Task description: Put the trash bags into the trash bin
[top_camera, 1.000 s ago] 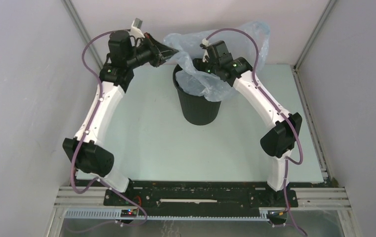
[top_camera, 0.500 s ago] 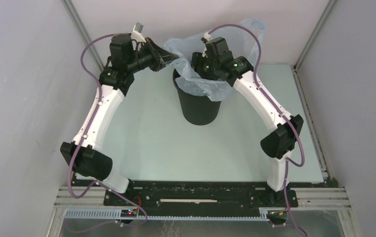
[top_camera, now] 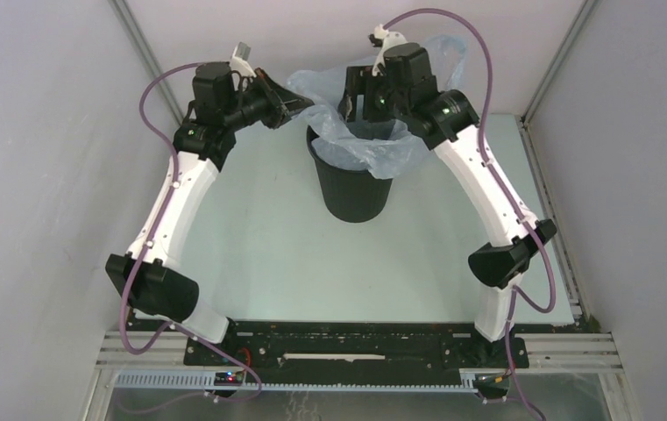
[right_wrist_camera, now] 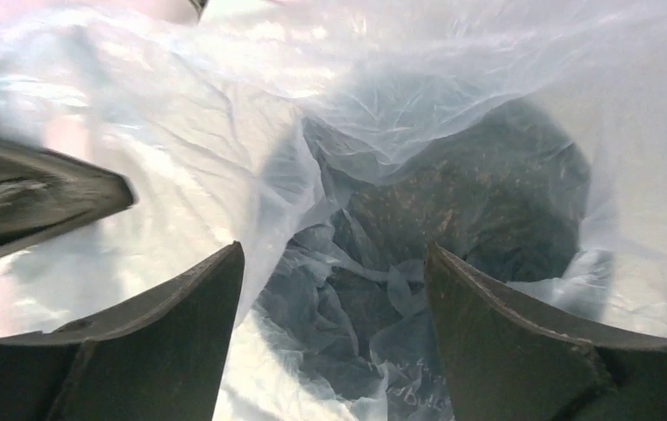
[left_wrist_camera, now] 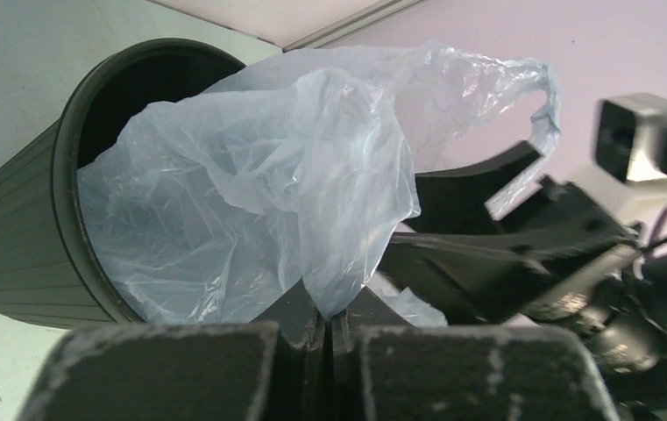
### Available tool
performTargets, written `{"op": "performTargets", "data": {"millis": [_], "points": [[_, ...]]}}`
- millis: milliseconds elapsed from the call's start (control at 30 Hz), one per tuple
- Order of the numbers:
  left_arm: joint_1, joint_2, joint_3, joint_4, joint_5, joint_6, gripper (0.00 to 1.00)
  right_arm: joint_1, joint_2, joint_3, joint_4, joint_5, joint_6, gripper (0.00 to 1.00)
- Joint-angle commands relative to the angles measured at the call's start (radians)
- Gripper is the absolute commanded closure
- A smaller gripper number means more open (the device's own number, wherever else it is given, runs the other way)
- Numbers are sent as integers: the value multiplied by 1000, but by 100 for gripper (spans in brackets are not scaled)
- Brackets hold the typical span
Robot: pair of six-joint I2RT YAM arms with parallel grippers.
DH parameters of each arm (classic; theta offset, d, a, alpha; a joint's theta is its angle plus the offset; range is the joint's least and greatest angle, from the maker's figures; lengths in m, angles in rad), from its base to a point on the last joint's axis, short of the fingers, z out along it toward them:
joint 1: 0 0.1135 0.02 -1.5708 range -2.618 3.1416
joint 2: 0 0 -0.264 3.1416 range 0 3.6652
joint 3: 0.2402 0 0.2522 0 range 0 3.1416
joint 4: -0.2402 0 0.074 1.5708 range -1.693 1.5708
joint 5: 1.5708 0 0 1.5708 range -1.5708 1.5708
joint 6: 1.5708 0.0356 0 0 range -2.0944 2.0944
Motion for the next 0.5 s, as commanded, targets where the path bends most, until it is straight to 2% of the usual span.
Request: {"op": "performTargets", "data": {"millis": [0, 100, 233, 300, 367, 467], "points": [[6, -43, -18, -8, -3, 32, 100, 7, -82, 48, 10, 37, -57, 14], [6, -52, -10, -20, -4, 49, 99, 5, -109, 27, 33, 37, -64, 12], [7, -54, 20, -72, -8, 86, 95, 3, -112, 165, -28, 25, -77, 9], [8, -54, 30, -93, -12, 102, 91, -3, -154, 176, -35, 34, -97, 7], [8, -58, 40, -116, -19, 114, 85, -8, -226, 126, -34, 79, -118, 7], [9, -69, 53, -144, -39, 124, 68, -29, -351, 19, -35, 124, -137, 6]]}}
